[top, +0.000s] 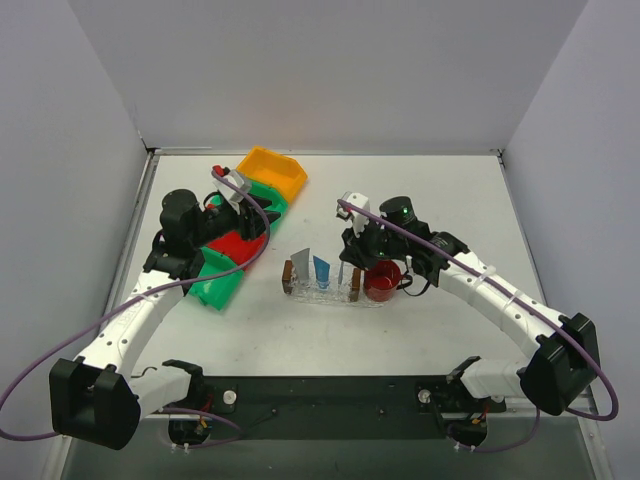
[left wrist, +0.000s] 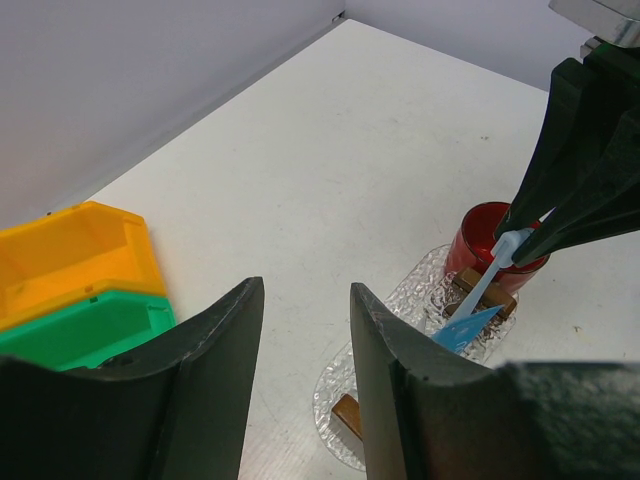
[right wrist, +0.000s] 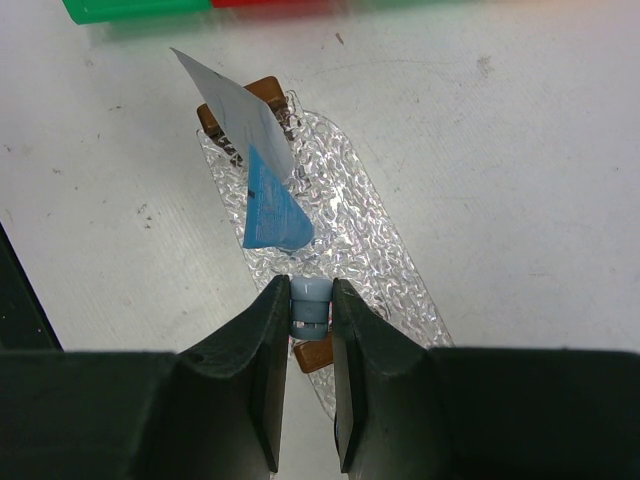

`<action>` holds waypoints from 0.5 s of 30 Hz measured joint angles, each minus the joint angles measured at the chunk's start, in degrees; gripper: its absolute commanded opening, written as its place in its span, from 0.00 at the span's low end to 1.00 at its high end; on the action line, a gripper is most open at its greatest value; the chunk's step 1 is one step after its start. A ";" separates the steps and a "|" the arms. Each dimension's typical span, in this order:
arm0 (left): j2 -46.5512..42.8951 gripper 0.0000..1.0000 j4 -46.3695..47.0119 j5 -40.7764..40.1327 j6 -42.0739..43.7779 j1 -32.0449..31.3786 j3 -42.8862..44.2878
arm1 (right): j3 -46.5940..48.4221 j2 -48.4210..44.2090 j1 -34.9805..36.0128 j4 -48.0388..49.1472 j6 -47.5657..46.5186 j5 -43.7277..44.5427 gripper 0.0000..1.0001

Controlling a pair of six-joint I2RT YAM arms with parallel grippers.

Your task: Prepare toiletry sets of a toothbrush and toothpaste on the tray

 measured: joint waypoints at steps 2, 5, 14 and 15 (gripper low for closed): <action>0.00 0.50 0.02 0.00 -0.04 0.02 -0.04 | 0.00 0.00 0.00 -0.02 0.00 0.00 0.00; 0.00 0.50 0.04 0.00 -0.09 0.04 -0.07 | 0.00 0.02 0.00 -0.02 0.00 0.00 0.06; 0.00 0.50 0.07 0.02 -0.09 0.13 -0.11 | 0.00 0.13 0.35 0.02 0.00 0.63 0.18; 0.00 0.50 0.07 0.02 -0.09 0.15 -0.11 | 0.04 0.17 0.35 0.04 0.00 0.74 0.18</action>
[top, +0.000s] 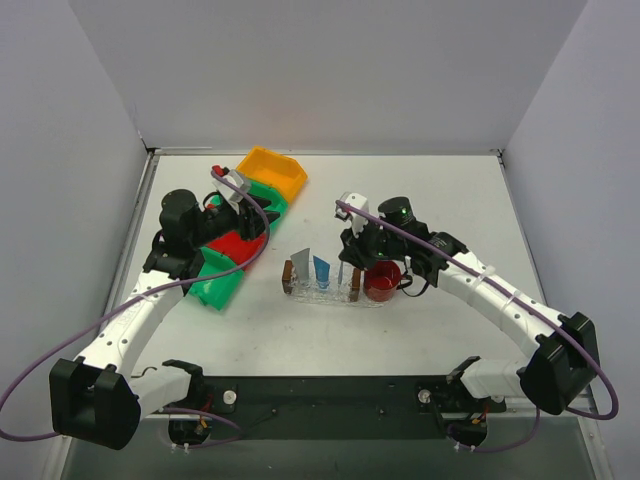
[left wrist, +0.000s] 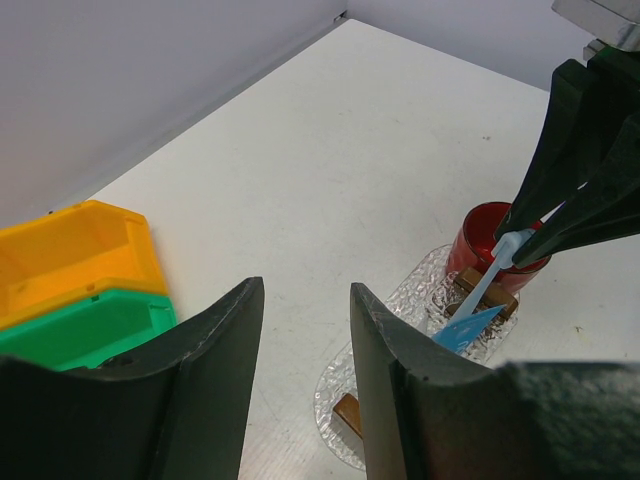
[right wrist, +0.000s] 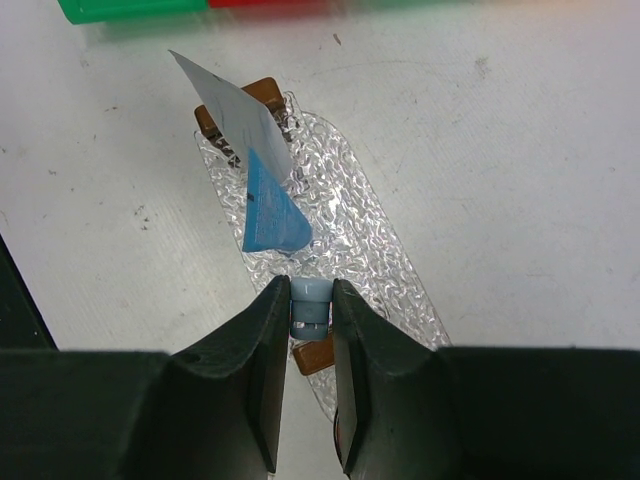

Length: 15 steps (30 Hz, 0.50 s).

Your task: Prepare toiletry sets of a toothbrush and toothpaste on the tray

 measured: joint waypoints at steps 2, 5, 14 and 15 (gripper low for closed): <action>-0.02 0.50 -0.02 0.00 0.00 0.11 0.00 | 0.02 0.07 0.00 0.07 0.00 0.22 0.18; -0.09 0.50 -0.02 0.02 0.00 0.20 0.00 | 0.20 0.17 0.00 0.00 0.00 0.94 0.20; -0.11 0.50 0.00 0.24 0.00 0.22 0.00 | 1.01 1.97 0.00 -0.92 -0.04 3.76 0.25; -0.11 0.50 0.00 0.24 0.00 0.22 0.00 | 1.03 2.03 0.00 -1.07 -0.02 3.96 0.26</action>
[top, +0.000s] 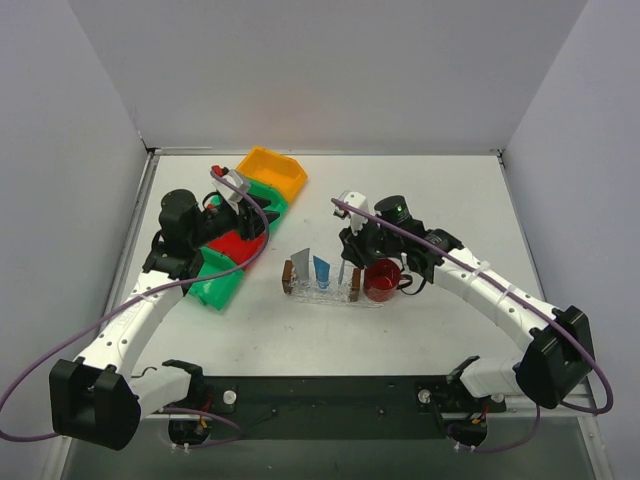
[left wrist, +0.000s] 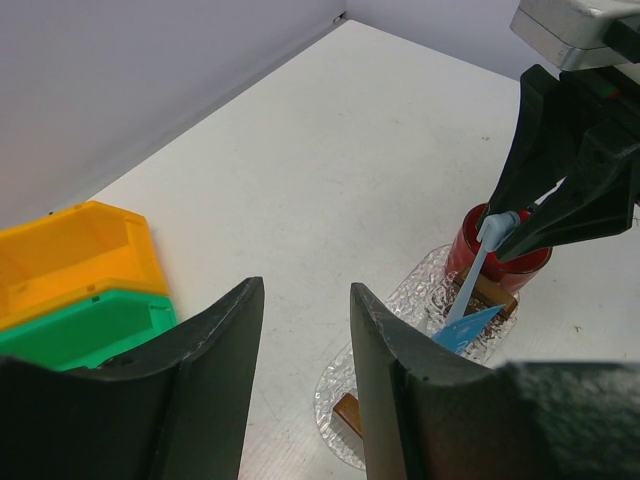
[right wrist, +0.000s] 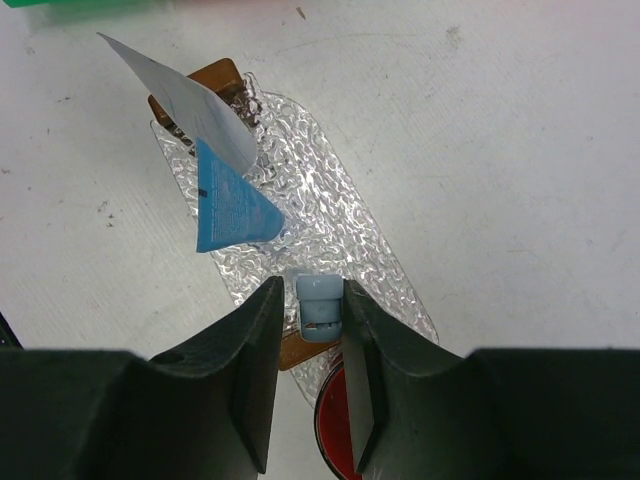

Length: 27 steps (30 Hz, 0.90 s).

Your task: Prepare toiletry sets of a toothbrush and toothpaste on the tray

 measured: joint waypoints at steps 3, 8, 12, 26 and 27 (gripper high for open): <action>0.00 0.50 0.00 0.04 0.00 0.00 0.00 | 0.33 0.20 0.00 -0.35 -0.02 0.46 0.27; 0.00 0.50 -0.02 0.17 0.00 0.00 0.00 | 0.85 0.52 0.00 -0.59 -0.13 1.31 0.28; 0.00 0.50 0.00 0.20 0.00 0.00 -0.04 | 1.29 0.66 0.00 -0.59 -0.13 2.16 0.28; -0.02 0.50 -0.02 0.96 0.02 0.00 -0.20 | 2.56 2.47 0.00 -0.90 -0.13 4.33 0.32; -0.02 0.50 -0.02 1.03 0.02 0.00 -0.20 | 2.56 2.56 0.00 -0.98 -0.13 4.52 0.32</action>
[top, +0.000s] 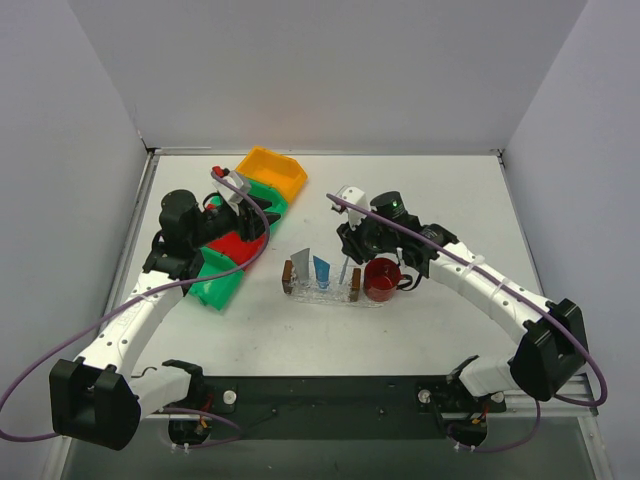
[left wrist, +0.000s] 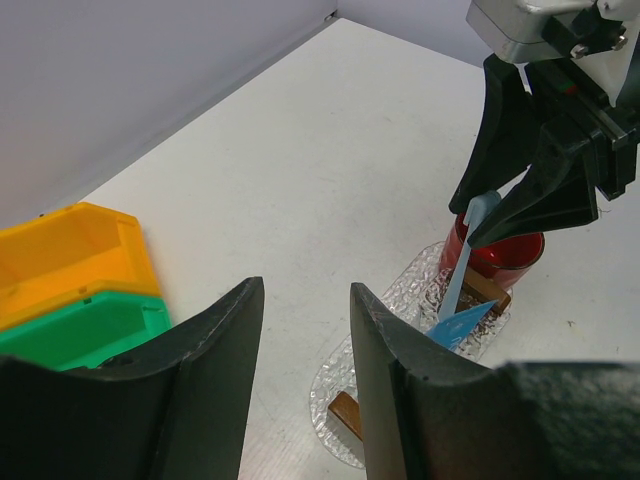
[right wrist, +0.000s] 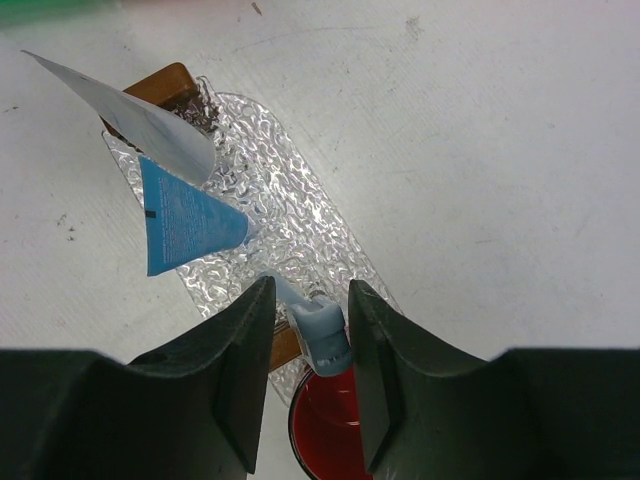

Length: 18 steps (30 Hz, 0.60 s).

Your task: Prepare toiletry sets of a toothbrush and toothpaste on the tray

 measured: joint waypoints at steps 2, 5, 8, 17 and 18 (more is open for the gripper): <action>0.00 0.50 0.00 0.02 0.02 0.00 0.00 | 0.00 0.11 0.00 -0.07 0.00 0.20 0.33; -0.02 0.50 0.00 0.04 0.00 0.00 0.00 | 0.22 0.15 0.00 -0.20 0.00 0.35 0.34; -0.04 0.50 0.00 0.07 0.02 0.00 -0.02 | 0.39 0.17 0.00 -0.24 0.00 0.66 0.35; -0.13 0.50 0.00 0.20 0.04 0.00 -0.26 | 0.42 0.17 -0.04 -0.44 0.02 1.16 0.36; -0.15 0.50 0.02 0.20 0.02 0.02 -0.35 | 0.42 0.17 -0.04 -0.44 0.02 1.16 0.36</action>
